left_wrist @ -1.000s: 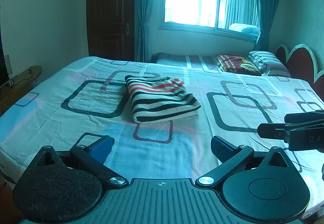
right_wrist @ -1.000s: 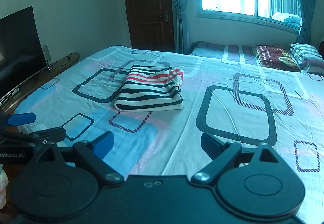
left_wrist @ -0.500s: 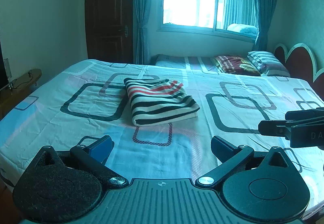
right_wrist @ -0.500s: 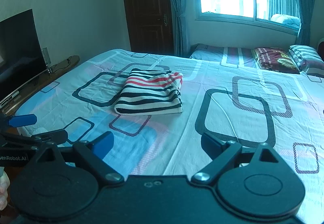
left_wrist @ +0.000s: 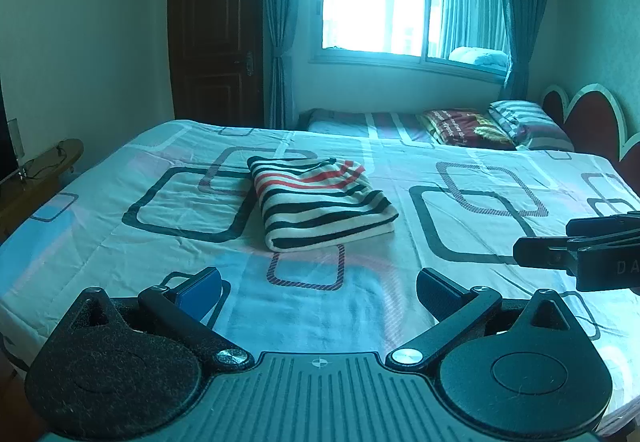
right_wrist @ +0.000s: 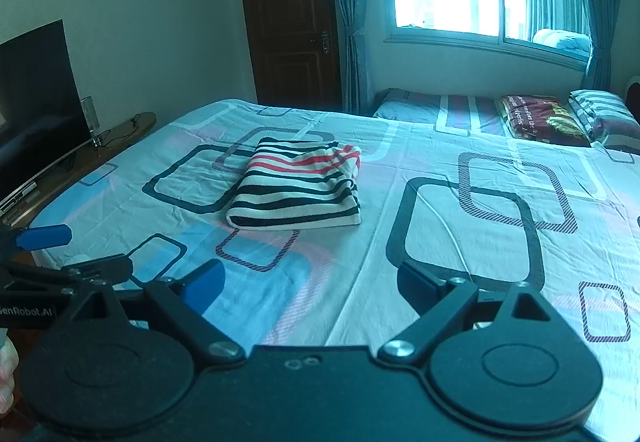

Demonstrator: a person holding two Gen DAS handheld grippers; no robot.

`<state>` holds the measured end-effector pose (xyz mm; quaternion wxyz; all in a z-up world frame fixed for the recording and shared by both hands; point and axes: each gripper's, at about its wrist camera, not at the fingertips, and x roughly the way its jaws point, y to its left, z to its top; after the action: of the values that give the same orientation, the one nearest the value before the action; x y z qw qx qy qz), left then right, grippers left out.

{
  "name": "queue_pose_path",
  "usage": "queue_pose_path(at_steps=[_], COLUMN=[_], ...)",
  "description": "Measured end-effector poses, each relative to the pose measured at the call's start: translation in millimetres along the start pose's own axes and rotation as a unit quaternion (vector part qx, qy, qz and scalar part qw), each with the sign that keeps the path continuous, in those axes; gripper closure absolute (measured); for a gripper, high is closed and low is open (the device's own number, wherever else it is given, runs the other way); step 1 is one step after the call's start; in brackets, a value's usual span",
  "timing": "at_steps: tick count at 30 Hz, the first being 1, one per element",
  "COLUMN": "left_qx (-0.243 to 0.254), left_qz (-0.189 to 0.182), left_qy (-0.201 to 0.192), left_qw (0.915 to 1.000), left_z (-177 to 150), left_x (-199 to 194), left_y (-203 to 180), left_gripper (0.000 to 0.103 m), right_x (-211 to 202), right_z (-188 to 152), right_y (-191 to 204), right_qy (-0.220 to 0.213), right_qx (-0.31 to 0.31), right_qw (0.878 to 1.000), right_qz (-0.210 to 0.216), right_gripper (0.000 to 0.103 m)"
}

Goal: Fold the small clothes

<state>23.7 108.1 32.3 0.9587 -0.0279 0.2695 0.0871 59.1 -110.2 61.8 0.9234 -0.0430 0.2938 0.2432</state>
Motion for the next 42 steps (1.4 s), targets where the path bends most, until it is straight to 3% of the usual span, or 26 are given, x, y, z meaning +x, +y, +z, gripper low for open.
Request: queue_pose_path(at_steps=[42], left_qx=[0.007], left_qz=[-0.008], left_qy=[-0.01], left_qw=[0.9999], left_z=[4.3], left_x=[-0.2], left_y=[8.0], left_gripper=[0.0], right_x=[7.7], right_z=[3.3], right_y=[12.9], right_qy=[-0.003], right_qx=[0.0], right_qw=[1.0], right_qz=[-0.002], right_gripper=[0.01])
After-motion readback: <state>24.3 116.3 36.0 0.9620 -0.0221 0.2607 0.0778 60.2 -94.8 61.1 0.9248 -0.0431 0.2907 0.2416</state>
